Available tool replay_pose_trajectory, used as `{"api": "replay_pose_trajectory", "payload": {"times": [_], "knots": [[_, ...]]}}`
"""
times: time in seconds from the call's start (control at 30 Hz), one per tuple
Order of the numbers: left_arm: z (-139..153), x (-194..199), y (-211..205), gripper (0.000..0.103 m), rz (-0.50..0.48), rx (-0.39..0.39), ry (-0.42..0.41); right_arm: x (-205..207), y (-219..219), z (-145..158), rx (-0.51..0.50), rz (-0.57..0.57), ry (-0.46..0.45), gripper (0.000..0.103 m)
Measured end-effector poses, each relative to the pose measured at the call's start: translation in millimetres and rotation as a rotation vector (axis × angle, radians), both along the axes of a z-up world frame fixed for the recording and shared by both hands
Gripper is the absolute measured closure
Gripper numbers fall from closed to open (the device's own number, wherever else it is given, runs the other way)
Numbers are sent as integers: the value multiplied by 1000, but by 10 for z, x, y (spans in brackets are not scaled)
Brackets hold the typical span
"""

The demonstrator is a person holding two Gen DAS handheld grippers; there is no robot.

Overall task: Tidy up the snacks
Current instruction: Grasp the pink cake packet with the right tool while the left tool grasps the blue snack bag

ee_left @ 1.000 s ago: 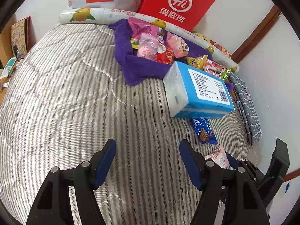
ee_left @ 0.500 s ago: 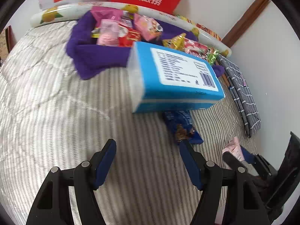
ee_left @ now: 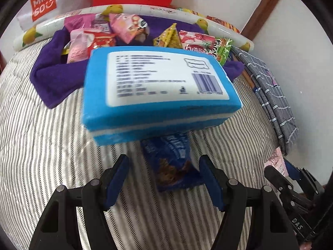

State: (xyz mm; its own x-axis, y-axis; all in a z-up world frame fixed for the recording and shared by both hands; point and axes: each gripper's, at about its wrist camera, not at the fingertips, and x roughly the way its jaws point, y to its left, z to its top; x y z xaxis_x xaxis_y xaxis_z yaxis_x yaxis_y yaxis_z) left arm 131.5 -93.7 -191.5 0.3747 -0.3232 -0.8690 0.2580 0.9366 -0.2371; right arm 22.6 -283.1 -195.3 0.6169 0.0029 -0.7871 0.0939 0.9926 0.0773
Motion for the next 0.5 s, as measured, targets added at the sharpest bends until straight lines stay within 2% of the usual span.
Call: {"api": "replay_pose_trajectory", "payload": {"times": [0.1, 0.27, 0.4, 0.5], "knots": [[-11, -12, -136, 40, -16, 46, -35, -10, -57, -14, 2, -4, -4, 52], [-35, -20, -310, 53, -1, 146, -89, -33, -134, -27, -5, -3, -7, 52], [-43, -45, -351, 53, 9, 176, -112, -51, -183, -34, 8, -3, -7, 52], [-39, -49, -324, 56, 17, 164, -113, -66, -124, -65, 19, 21, -3, 52]]}}
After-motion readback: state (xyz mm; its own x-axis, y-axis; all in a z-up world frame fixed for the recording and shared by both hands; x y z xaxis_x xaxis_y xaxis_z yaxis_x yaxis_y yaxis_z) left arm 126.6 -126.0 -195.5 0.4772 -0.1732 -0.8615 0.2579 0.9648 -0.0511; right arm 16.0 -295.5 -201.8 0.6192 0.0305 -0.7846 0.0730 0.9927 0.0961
